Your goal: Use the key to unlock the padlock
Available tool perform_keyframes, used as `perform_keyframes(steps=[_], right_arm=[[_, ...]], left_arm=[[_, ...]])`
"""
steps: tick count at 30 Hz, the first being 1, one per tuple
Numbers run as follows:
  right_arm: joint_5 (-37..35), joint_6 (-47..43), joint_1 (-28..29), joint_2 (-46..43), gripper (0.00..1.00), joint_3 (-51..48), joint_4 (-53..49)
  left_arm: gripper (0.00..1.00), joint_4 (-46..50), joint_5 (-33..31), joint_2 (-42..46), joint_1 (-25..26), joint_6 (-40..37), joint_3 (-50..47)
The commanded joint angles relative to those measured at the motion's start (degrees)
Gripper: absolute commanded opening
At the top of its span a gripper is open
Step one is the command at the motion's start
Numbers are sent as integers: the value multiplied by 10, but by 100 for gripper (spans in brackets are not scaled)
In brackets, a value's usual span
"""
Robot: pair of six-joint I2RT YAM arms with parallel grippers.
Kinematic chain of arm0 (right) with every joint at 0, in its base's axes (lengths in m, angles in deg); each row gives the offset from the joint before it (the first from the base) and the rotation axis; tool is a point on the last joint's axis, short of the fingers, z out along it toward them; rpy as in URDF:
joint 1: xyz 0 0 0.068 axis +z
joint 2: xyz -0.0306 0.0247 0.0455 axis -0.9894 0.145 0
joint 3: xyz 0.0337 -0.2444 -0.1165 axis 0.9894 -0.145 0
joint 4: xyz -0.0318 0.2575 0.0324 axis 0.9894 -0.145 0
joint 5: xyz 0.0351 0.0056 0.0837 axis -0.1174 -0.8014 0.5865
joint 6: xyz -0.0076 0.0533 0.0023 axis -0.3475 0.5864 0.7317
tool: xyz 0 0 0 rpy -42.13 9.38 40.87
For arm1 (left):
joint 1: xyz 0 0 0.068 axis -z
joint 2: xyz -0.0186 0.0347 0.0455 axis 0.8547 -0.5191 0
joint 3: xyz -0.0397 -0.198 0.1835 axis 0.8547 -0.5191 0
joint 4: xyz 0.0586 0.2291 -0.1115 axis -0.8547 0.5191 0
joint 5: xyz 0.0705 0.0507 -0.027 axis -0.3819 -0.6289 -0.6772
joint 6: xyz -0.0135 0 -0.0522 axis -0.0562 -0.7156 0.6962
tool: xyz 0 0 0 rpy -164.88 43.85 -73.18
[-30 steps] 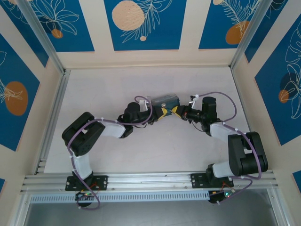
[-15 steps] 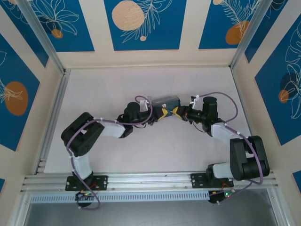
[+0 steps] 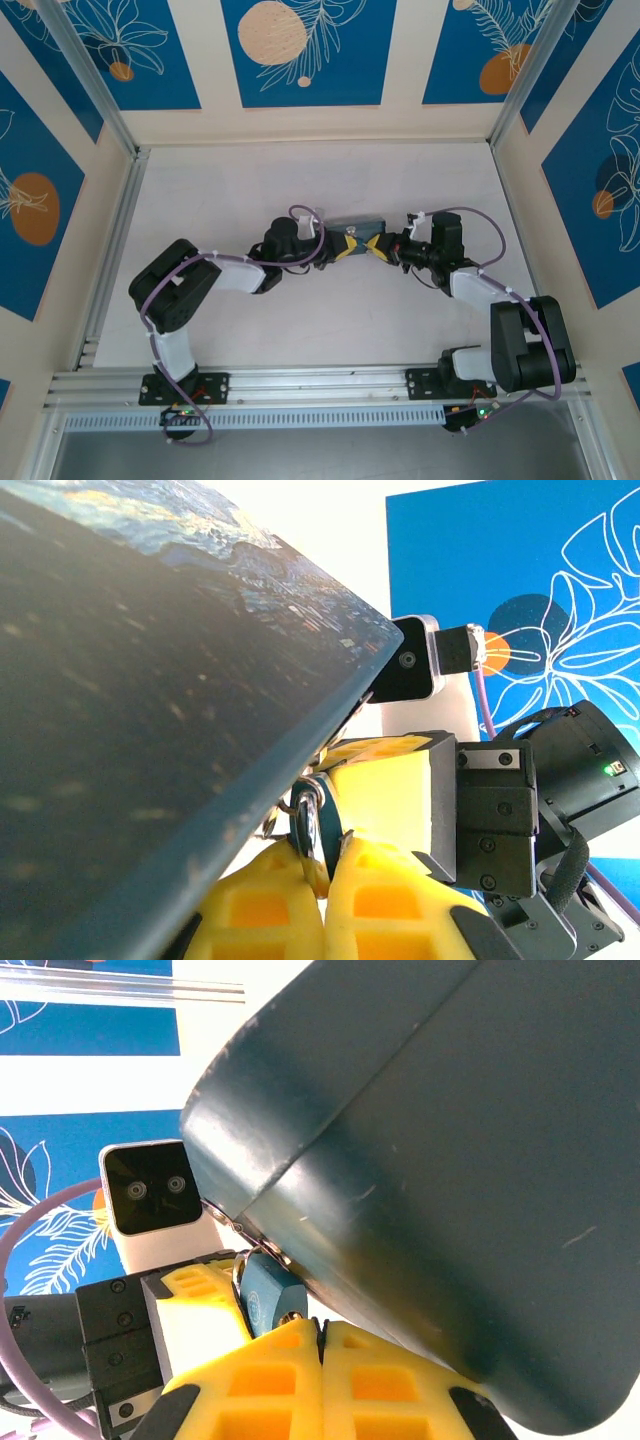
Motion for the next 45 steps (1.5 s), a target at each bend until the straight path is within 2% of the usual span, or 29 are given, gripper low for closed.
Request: perform_keyframes(steps=[1,13,20,29,36,45], right_arm=[[71,22,21,-7,0,-7,9],[96,-25,1,26,0,11,3],[134,-21,-23,53,0,14,40],[152,-31,-27,64,0,25,42],[190,67,-27,104,0,17,159],[201,63,-10,99,0,47,105]], left_arm=[[0,-63,56,18,22,4,4],[0,-103,61,6,22,31,-4],[0,-108,65,6,23,34,-2],[0,-110,69,3,22,34,3],[0,-113,71,3,22,34,2],[0,-114,72,2,22,34,3]])
